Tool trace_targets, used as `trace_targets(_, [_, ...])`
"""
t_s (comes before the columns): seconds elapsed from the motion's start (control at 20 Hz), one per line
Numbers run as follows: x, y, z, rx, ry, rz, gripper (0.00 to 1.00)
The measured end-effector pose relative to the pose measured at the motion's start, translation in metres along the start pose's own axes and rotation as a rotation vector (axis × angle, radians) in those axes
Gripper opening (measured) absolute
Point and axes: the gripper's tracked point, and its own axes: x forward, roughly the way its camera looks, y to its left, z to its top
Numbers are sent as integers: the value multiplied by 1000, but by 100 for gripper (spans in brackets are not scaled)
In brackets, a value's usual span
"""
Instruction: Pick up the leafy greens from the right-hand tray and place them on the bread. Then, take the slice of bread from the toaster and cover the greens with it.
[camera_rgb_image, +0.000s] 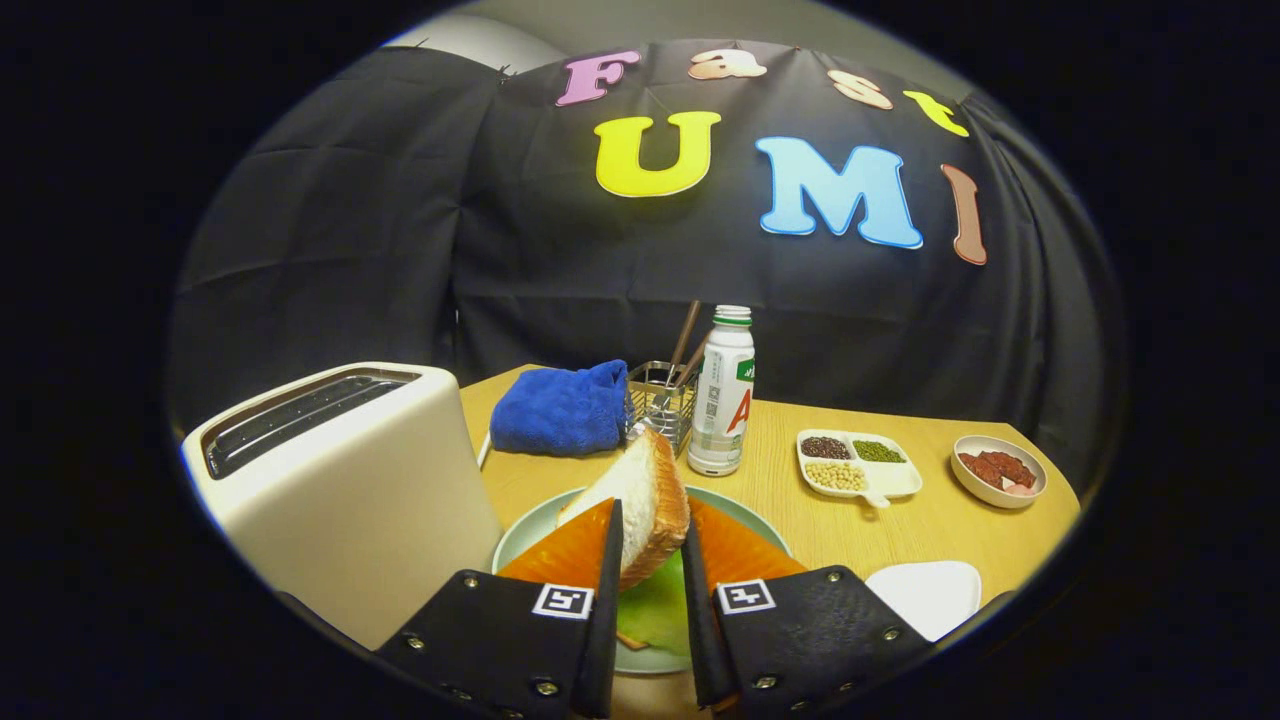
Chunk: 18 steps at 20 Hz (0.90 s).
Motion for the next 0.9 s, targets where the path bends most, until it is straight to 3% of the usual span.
trace_targets(0.25, [0, -17, -12, 36, 29, -21, 40])
trace_targets(0.35, [0, -28, -20, 28, 51, -43, 49])
trace_targets(0.6, [-9, -46, -12, 48, 24, -65, 49])
trace_targets(0.9, [-53, -90, 13, 26, -85, -137, 49])
